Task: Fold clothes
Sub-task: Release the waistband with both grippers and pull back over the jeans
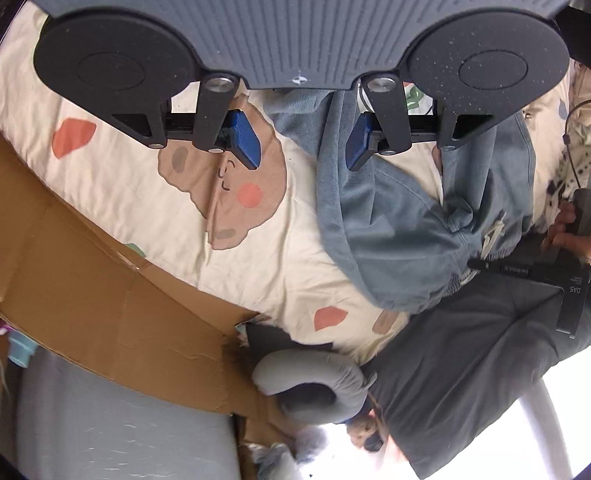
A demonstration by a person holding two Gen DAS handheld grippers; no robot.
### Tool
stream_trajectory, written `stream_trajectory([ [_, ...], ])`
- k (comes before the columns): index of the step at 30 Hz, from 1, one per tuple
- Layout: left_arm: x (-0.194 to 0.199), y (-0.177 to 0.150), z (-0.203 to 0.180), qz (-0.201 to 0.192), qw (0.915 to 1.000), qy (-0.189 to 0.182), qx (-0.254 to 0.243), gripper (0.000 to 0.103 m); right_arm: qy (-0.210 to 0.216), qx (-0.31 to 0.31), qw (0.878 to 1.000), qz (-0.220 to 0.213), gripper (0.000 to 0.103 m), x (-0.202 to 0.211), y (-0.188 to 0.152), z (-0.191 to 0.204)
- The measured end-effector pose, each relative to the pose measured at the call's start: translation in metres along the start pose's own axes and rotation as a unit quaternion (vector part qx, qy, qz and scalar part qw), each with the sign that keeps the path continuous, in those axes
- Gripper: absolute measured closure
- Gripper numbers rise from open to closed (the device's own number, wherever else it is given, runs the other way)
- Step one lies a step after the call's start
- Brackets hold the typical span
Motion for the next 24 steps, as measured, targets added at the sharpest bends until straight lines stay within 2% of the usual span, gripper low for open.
stream_trajectory([
  [2,0.001,-0.001,-0.011,0.0,0.9998,-0.002,-0.021,0.052,-0.007,-0.021,1.0,-0.001,0.045,0.0,-0.009,-0.002],
  [5,-0.002,-0.003,-0.025,-0.004,0.9993,-0.015,-0.034,0.051,-0.012,-0.052,0.999,0.003,0.045,-0.003,-0.025,-0.003],
  [11,-0.012,-0.016,-0.048,-0.015,0.9983,-0.052,-0.023,0.051,-0.009,-0.112,0.993,0.045,0.045,-0.021,-0.056,-0.001],
  [14,-0.015,-0.025,-0.054,-0.017,0.9976,-0.067,-0.004,0.051,-0.001,-0.1,0.994,0.047,0.045,-0.023,-0.059,0.006],
  [16,-0.02,-0.033,-0.056,-0.003,0.9969,-0.078,0.011,0.051,0.0,-0.11,0.993,0.05,0.045,-0.024,-0.06,0.007],
  [18,-0.025,-0.039,-0.06,0.009,0.9966,-0.082,0.008,0.051,0.007,-0.126,0.99,0.055,0.045,-0.027,-0.061,0.009],
  [22,-0.027,-0.044,-0.062,0.012,0.9962,-0.086,0.005,0.051,0.01,-0.108,0.991,0.077,0.045,-0.038,-0.062,0.018],
  [23,-0.027,-0.044,-0.062,0.012,0.996,-0.088,0.005,0.051,0.008,-0.104,0.991,0.078,0.049,-0.039,-0.062,0.018],
  [24,-0.027,-0.044,-0.062,0.011,0.9961,-0.088,0.003,0.051,0.006,-0.101,0.992,0.079,0.059,-0.04,-0.062,0.017],
])
Point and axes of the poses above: each gripper's, at about its wrist camera, not at the fingertips, and x roughly against the way its jaws point, z to its left, y to its top, the point moved 5 cm from there along -x, roughly the way its jaws point, and after that the axes turned 5 degrees about x, right-handed, at the moved point
